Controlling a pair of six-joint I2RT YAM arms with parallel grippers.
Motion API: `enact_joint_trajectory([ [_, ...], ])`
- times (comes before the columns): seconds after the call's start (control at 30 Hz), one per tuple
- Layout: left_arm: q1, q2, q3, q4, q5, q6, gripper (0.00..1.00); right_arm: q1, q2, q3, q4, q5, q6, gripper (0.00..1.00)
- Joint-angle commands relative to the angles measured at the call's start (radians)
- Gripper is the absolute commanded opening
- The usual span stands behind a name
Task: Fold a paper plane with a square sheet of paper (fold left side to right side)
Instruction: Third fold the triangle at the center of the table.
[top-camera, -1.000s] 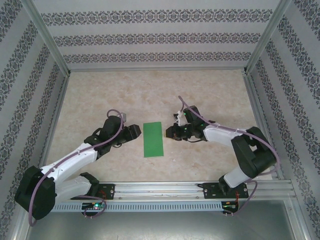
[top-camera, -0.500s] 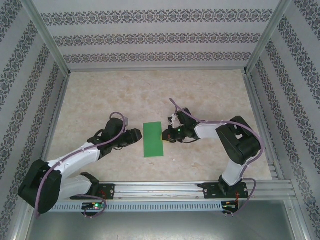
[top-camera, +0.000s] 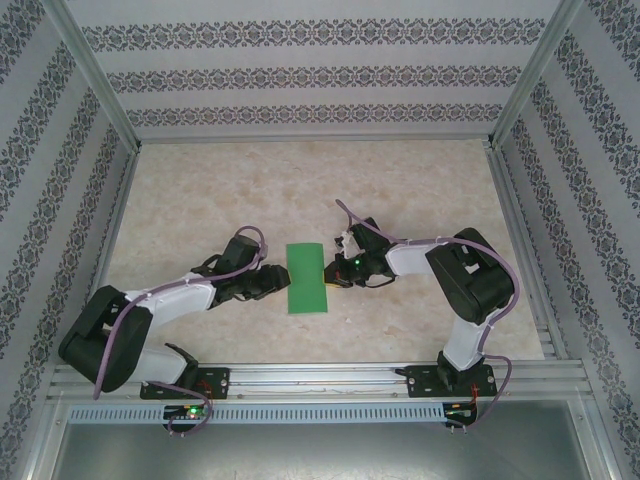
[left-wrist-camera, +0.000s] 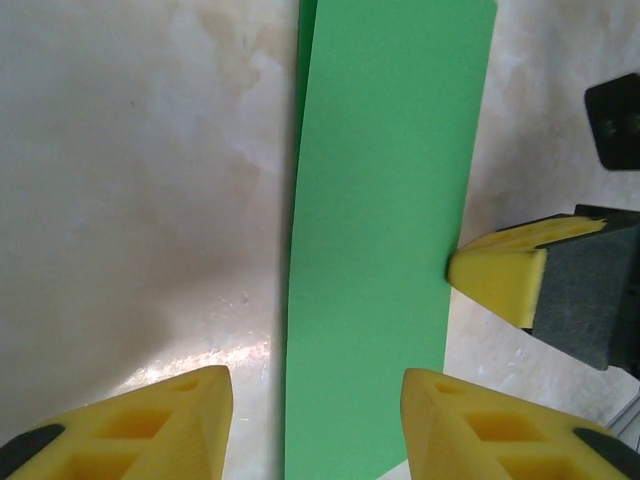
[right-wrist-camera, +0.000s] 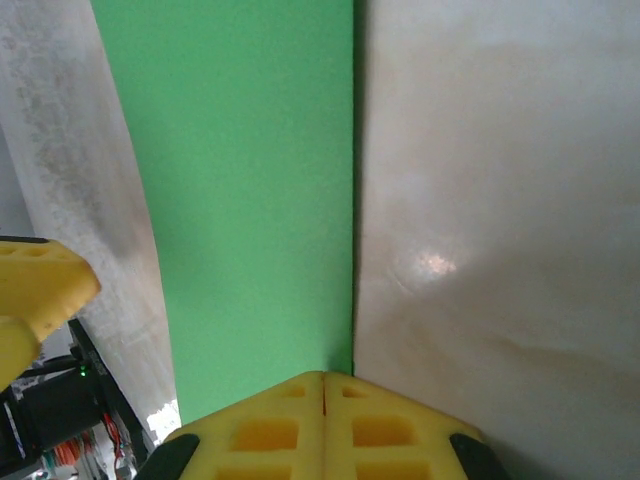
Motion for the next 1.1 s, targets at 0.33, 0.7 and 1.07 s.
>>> enact_joint_trajectory([
  [0.33,0.013,0.131,0.027,0.162,0.113,-0.048,0.33,0.017,0.032,0.018,-0.071,0.059,-0.048,0.0],
  [0.7,0.012,0.168,0.025,0.199,0.131,-0.071,0.33,0.016,0.04,0.028,-0.079,0.056,-0.051,0.0],
  [1.07,0.013,0.168,0.005,0.262,0.125,-0.117,0.24,0.017,0.037,0.027,-0.079,0.056,-0.054,0.0],
])
